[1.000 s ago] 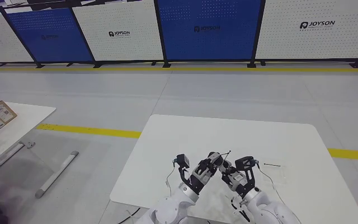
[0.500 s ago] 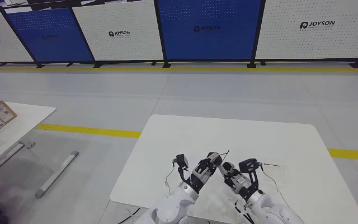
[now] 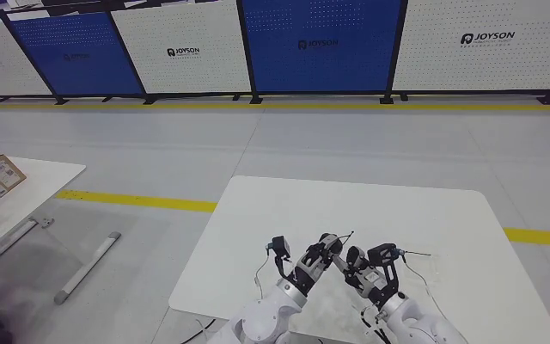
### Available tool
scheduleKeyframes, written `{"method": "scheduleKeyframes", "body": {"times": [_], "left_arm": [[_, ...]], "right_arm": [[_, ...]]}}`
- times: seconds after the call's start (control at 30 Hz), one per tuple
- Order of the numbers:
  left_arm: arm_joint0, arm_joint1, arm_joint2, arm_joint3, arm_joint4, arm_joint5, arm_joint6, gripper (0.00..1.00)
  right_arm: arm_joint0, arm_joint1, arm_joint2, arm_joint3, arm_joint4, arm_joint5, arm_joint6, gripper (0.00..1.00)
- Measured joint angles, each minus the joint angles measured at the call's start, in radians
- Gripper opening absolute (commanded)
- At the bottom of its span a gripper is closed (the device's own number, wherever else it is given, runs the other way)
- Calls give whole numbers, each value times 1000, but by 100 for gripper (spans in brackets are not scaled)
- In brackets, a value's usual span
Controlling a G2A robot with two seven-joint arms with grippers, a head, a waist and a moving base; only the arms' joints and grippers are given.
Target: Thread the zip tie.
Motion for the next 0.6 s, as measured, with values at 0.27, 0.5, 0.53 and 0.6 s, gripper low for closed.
{"method": "scheduleKeyframes", "body": {"times": [0.27, 0.5, 0.53, 0.6], "left_arm": [[-5, -2, 1, 5, 0, -2, 4, 0], [-6, -4, 4, 13, 5, 0, -5, 0], [-6, -4, 4, 14, 6, 0, -7, 0], [-3, -3, 5, 12, 9, -2, -12, 0]], "right_arm": [[16, -3, -12, 15, 21, -3, 2, 37], [-1, 0, 4, -18, 18, -4, -39, 36], [1, 0, 2, -18, 18, -2, -38, 36], [8, -1, -2, -16, 21, 2, -38, 35]]}}
